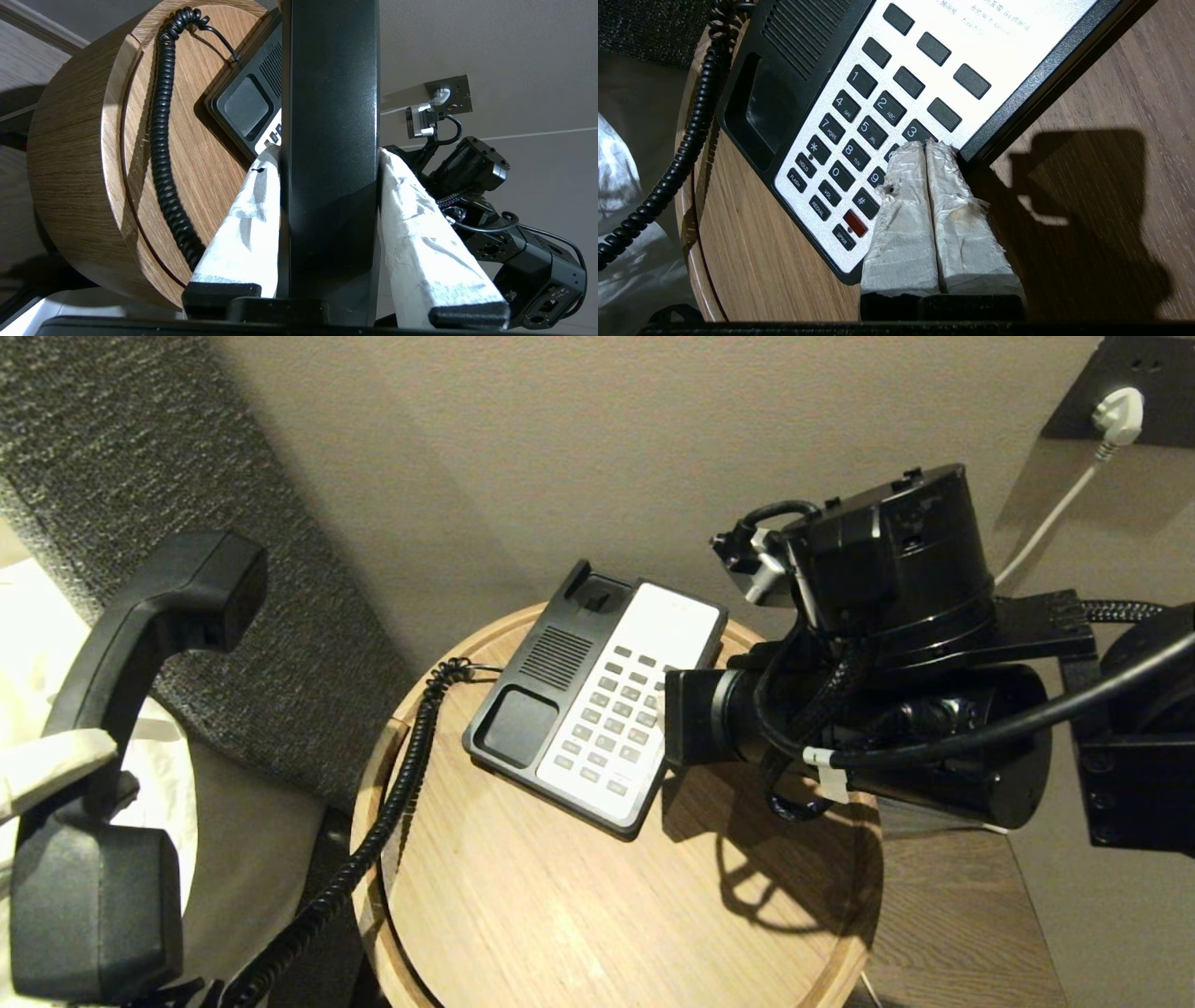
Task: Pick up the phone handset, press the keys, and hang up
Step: Dial the number
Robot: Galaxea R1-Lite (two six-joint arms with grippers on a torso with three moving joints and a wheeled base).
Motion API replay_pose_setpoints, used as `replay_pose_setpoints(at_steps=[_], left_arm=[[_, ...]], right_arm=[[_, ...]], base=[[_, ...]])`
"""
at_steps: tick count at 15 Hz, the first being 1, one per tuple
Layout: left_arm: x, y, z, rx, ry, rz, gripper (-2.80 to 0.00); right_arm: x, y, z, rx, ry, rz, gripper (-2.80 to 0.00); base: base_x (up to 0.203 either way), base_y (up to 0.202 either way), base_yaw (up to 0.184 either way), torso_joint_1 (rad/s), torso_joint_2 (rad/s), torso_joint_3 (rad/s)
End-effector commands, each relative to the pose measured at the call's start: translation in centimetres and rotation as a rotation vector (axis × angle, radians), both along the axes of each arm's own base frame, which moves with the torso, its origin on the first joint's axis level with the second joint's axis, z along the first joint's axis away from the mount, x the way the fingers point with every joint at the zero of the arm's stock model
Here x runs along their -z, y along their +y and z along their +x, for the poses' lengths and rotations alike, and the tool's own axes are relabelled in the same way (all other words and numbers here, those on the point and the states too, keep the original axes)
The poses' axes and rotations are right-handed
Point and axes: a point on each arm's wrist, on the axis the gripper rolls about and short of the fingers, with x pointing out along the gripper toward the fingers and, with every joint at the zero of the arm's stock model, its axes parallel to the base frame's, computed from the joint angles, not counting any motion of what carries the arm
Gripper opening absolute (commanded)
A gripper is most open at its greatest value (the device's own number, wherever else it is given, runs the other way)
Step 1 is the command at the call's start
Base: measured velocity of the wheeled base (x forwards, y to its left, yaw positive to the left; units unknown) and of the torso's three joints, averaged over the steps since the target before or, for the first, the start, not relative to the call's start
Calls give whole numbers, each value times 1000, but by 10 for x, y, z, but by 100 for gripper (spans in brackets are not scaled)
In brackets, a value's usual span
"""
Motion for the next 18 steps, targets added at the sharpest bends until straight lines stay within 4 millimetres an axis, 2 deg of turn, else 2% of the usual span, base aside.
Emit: replay_pose_setpoints(at_steps=[1,18], left_arm=[[0,0,0,1,2,-5,-280],[0,1,-2,1,-4,-9,-280]], right_arm=[[2,1,1,1,4,-3,-280],[-1,3,3,19,-8,2,-280]], base=[[0,0,0,0,0,0],[0,0,0,0,0,0]])
